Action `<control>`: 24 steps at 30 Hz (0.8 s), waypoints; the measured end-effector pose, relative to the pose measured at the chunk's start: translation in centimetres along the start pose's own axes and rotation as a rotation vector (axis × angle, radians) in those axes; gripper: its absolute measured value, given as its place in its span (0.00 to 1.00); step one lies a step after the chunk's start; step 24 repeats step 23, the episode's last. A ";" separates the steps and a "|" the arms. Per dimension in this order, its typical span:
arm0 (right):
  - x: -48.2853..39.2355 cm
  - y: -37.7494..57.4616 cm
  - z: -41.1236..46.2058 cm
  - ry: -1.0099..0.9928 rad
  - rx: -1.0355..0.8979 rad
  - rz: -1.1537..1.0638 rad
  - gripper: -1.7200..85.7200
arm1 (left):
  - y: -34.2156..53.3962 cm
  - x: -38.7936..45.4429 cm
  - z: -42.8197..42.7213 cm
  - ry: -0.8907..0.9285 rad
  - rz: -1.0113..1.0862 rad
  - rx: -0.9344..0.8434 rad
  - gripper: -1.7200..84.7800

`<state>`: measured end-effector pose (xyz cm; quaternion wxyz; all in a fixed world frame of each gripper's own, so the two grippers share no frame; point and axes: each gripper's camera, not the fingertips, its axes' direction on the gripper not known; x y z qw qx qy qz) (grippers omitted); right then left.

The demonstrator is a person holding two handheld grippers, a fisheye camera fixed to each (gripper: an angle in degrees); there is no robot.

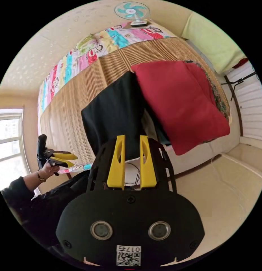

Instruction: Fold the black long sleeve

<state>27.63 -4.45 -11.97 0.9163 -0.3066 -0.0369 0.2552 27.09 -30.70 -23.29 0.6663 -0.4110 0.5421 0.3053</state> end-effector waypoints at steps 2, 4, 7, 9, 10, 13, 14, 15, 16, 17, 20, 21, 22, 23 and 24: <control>-1.2 2.4 2.2 -0.006 0.017 0.064 0.08 | 2.8 -1.0 -1.7 -0.079 -0.030 0.020 0.16; -3.1 5.2 4.7 -0.016 0.014 0.118 0.07 | 7.0 -2.6 -4.2 -0.133 -0.086 0.067 0.16; -7.4 10.0 9.0 -0.107 0.007 0.191 0.06 | 17.0 -5.6 -10.2 -0.238 -0.239 0.224 0.16; -11.3 13.0 12.5 -0.223 -0.032 0.247 0.06 | 26.8 -7.2 -16.2 -0.385 -0.422 0.401 0.16; -12.3 13.5 13.4 -0.250 -0.050 0.254 0.06 | 29.4 -7.4 -17.7 -0.430 -0.477 0.446 0.16; -17.9 14.6 16.6 -0.353 -0.138 0.247 0.05 | 42.2 -7.2 -24.6 -0.686 -0.755 0.665 0.16; -20.3 14.5 17.0 -0.382 -0.149 0.227 0.05 | 47.2 -6.8 -26.9 -0.784 -0.872 0.760 0.16; -22.8 14.0 17.1 -0.407 -0.156 0.196 0.05 | 51.6 -6.5 -28.9 -0.860 -0.971 0.845 0.16; -23.9 13.7 17.0 -0.416 -0.161 0.177 0.05 | 53.6 -6.6 -29.8 -0.889 -1.019 0.881 0.17; -26.2 13.0 16.8 -0.425 -0.168 0.141 0.05 | 57.0 -7.2 -31.2 -0.916 -1.106 0.936 0.17; -31.3 11.3 15.5 -0.423 -0.177 0.046 0.05 | 62.2 -12.3 -32.8 -0.787 -1.229 0.939 0.18; -33.0 11.0 15.0 -0.419 -0.174 0.019 0.05 | 63.0 -15.3 -32.4 -0.692 -1.288 0.901 0.17; -33.7 10.9 14.8 -0.416 -0.174 0.007 0.05 | 63.3 -16.7 -31.9 -0.638 -1.311 0.881 0.17; -35.1 10.7 14.6 -0.406 -0.184 -0.013 0.05 | 63.8 -18.0 -31.0 -0.571 -1.309 0.955 0.16; -35.1 10.7 14.6 -0.406 -0.184 -0.013 0.05 | 63.8 -18.0 -31.0 -0.571 -1.309 0.955 0.16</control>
